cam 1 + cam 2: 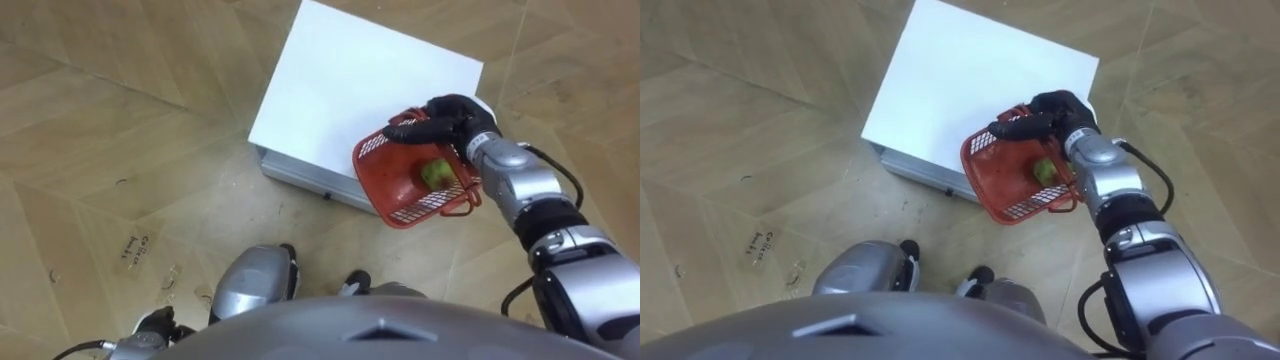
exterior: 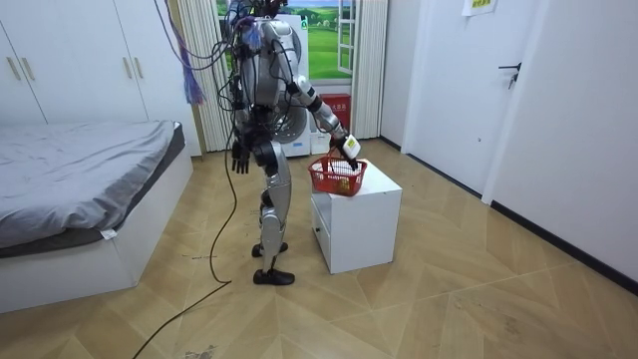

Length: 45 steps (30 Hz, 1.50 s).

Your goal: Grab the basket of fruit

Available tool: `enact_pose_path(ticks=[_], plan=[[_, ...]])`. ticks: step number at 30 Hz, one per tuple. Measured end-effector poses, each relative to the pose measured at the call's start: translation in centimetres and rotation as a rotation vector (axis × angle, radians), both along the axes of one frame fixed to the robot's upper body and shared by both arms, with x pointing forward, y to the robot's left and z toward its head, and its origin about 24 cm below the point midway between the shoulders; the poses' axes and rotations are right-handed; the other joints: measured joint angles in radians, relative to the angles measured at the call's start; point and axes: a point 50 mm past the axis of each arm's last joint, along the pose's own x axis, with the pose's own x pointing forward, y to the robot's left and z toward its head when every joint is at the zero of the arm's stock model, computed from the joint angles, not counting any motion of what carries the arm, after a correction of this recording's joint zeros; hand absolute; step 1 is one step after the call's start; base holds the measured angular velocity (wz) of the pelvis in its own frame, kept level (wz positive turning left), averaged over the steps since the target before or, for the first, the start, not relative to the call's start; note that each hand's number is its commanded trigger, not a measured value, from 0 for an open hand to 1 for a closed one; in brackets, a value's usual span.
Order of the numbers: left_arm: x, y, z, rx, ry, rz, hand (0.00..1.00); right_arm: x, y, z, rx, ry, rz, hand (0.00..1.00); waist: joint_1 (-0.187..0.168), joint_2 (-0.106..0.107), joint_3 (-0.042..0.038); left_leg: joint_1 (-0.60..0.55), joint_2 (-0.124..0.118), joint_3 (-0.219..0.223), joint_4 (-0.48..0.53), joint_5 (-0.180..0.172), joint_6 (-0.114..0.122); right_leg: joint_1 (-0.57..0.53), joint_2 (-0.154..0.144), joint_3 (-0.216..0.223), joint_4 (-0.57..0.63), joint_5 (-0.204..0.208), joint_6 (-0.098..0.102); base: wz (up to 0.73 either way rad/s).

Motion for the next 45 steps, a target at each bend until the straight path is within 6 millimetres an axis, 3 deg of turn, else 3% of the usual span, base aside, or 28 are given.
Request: enact_pose_path(ticks=[5, 14, 18, 27, 45], plan=[[-0.6, 0.3, 0.0, -0.007, 0.024, 0.002, 0.0, 0.2, 0.1, 0.4, -0.193, -0.02, 0.145, 0.0, 0.0, -0.008, 0.0, 0.015, -0.001, -0.003, -0.006, 0.0, 0.0, 0.016, 0.0, 0.0, -0.001, 0.0, 0.0, 0.03], [-0.2, 1.1, 0.3, 0.011, 0.013, -0.011, 0.0, 1.9, 0.4, 2.9, -0.549, -0.155, 0.359, 0.0, 0.015, -0.059, 0.0007, 0.02, 0.0, -0.001, -0.011, 0.0, -0.001, 0.015, -0.002, -0.012, -0.002, 0.0, 0.0, 0.0], [0.0, 1.3, 0.3, 0.001, 0.001, -0.018, 0.0, 2.1, 0.2, 3.4, -0.637, -0.178, 0.396, 0.0, 0.027, -0.06, 0.0028, 0.018, 0.0, 0.0, -0.016, 0.0, -0.001, 0.011, -0.002, -0.012, -0.002, 0.0, 0.0, -0.01], [1.1, 1.8, 0.6, -0.005, -0.032, -0.067, 0.0, 2.8, 0.4, 4.9, -0.677, -0.252, 0.426, 0.0, 0.029, -0.064, 0.0131, 0.003, 0.001, 0.003, -0.016, 0.0, -0.001, -0.003, -0.001, -0.015, -0.003, 0.0, 0.0, 0.0], [1.3, 1.9, 0.6, 0.005, -0.038, -0.088, 0.0, 3.2, 0.5, 6.0, -0.687, -0.314, 0.413, 0.0, 0.017, -0.07, 0.0123, 0.024, 0.001, 0.005, -0.025, 0.0, -0.001, 0.015, -0.001, -0.014, -0.005, 0.0, 0.0, 0.0]])
